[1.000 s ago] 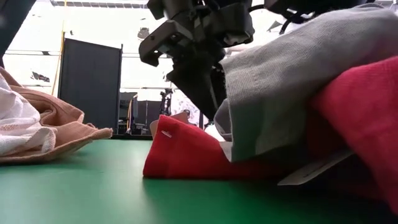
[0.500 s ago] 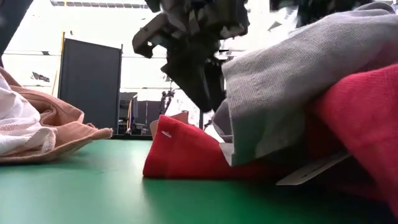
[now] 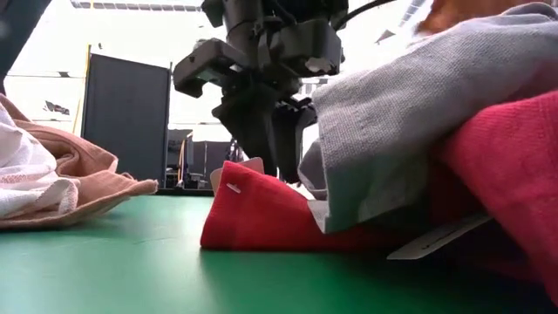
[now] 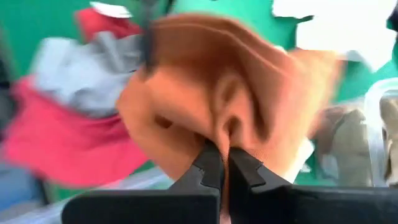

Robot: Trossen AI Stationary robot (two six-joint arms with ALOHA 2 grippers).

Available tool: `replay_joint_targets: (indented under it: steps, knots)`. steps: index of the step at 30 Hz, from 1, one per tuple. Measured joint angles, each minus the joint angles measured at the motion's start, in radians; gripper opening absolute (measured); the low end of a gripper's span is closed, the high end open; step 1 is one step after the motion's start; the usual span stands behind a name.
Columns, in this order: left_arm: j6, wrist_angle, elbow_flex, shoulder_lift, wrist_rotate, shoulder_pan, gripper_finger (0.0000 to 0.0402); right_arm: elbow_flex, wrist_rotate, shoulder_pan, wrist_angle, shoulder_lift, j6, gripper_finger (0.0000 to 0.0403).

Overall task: Sort towels by color in basket
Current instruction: Put the orange towel into the bottom transparent bin

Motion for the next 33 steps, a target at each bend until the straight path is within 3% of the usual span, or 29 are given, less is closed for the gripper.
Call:
replay_joint_targets:
  steps: [6,17,25,33]
  knots:
    - [0.001,0.011,0.0,0.0,0.0,0.011,0.0156,0.055,-0.057,0.082,0.002,-0.049,0.065,0.0024]
    - [0.008,0.014,0.0,-0.001,0.0,0.017,0.0156,0.039,-0.288,0.23,0.003,-0.041,0.115,0.0024]
    - [0.007,0.015,0.001,-0.001,0.0,0.017,0.0156,-0.08,-0.33,0.354,0.112,-0.022,0.109,0.0024]
    - [0.005,0.017,0.002,-0.001,0.0,0.017,0.0156,-0.291,-0.369,0.385,0.298,0.013,0.132,0.0031]
